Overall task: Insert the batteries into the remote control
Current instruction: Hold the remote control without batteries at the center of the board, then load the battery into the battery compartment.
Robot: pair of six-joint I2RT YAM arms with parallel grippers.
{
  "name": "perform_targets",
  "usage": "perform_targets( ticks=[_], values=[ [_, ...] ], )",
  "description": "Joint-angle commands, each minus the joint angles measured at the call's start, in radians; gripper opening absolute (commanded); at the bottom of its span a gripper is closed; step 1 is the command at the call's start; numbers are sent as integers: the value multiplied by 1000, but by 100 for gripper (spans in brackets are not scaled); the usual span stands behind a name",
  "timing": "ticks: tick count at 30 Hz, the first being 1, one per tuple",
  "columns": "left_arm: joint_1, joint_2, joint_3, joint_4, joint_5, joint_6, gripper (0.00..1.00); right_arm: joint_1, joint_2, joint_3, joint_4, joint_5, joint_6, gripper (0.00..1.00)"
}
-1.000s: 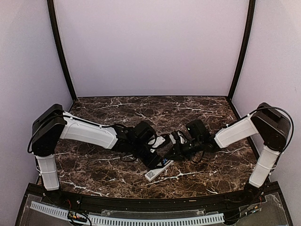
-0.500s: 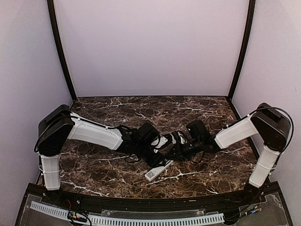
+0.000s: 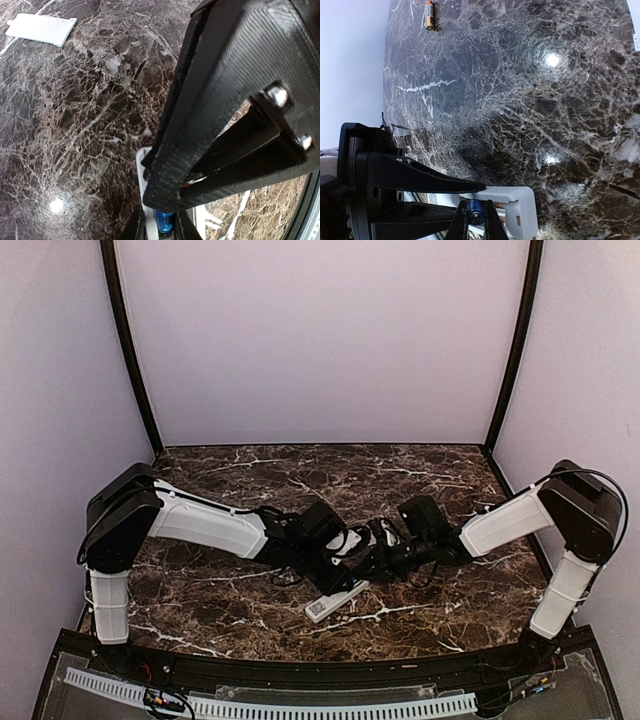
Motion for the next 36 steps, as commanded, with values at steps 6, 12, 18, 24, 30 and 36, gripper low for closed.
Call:
perform_targets(
  ticks=[6,12,18,24,30,36],
  values=[
    [-14,25,-18,-88,-40,59,0,21,17,-34,-91,8,-5,0],
    [-31,25,-27,-93,-64,82,0,8,-12,-9,-152,8,-40,6],
    [-35,24,-38,-101,-75,91,0,-23,-37,37,-226,13,-101,16],
    [-37,25,-44,-99,-66,93,0,-38,-45,59,-254,-1,-128,21],
    [-36,25,-48,-101,-64,96,0,-55,-65,102,-332,21,-181,25],
    [-36,28,-48,-97,-59,95,0,-56,-62,104,-297,-26,-183,15]
  ],
)
